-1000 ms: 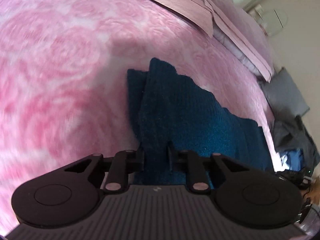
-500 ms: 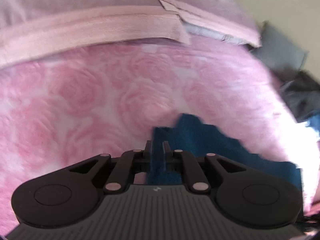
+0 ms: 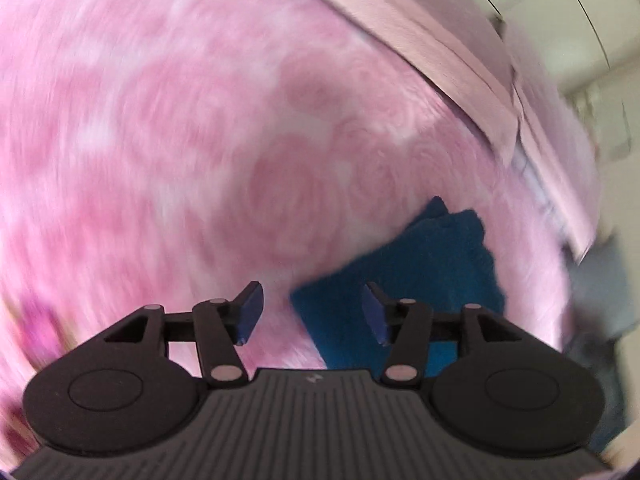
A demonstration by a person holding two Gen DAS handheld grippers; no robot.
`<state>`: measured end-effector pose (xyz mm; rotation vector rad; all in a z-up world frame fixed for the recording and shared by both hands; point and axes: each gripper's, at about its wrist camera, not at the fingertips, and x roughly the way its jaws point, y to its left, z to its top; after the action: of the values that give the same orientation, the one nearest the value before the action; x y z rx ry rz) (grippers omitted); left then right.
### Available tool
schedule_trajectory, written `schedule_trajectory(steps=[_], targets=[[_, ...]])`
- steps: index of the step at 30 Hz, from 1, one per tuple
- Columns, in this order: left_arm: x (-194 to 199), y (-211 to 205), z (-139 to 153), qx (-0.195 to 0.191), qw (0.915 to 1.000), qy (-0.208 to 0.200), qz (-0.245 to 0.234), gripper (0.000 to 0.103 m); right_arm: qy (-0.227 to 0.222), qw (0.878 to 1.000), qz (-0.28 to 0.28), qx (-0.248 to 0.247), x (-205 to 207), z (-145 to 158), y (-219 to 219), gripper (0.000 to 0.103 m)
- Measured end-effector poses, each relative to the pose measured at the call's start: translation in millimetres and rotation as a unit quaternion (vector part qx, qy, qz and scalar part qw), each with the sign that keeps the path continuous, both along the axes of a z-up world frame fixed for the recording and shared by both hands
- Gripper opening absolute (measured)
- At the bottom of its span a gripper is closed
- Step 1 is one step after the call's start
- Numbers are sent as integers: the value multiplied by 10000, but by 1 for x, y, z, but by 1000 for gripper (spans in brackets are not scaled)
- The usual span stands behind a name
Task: Fold clothes
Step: 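Fold the held sweater edge over lengthwise with both grippers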
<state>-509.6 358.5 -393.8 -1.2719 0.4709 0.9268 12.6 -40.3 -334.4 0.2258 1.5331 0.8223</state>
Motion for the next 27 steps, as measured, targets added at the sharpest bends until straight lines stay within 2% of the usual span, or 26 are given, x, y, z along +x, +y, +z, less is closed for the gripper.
schedule_trajectory(steps=[2, 4, 6, 8, 11, 12, 13, 16, 18, 21, 24, 27], targets=[[6, 0, -14, -98, 9994, -304, 122, 43, -51, 9999, -140, 74, 3, -7, 1, 46], [17, 3, -19, 107, 9998, -150, 33, 9, -35, 9994, -350, 45, 10, -13, 1, 46], [18, 5, -11, 526, 9984, 134, -166, 8, -68, 9992, -392, 90, 15, -14, 5, 46], [15, 7, 1, 974, 9935, 371, -465, 9, -203, 9992, -320, 133, 19, -9, 11, 46], [21, 11, -7, 996, 9886, 725, -864, 13, -458, 9987, -153, 135, 27, -1, 19, 46], [22, 10, -12, 968, 9892, 757, -801, 18, -486, 9987, -125, 84, 30, -1, 23, 46], [21, 8, -17, 941, 9900, 770, -709, 20, -492, 9987, -89, -2, 33, -3, 27, 46], [23, -13, -6, 935, 9916, 872, -195, 29, -555, 9979, 252, -225, 43, -5, 46, 46], [25, -39, 5, 992, 9895, 1041, 107, 31, -726, 9942, 756, -245, 52, -1, 68, 46], [31, -93, 17, 785, 9885, 1159, 568, 31, -922, 9827, 1592, -211, 75, 7, 99, 46], [52, -168, 22, 465, 9877, 1063, 1045, 37, -703, 9702, 2315, -77, 97, 3, 125, 46], [92, -255, 25, 156, 9841, 891, 1527, 42, -278, 9500, 3111, -50, 110, -13, 148, 46]])
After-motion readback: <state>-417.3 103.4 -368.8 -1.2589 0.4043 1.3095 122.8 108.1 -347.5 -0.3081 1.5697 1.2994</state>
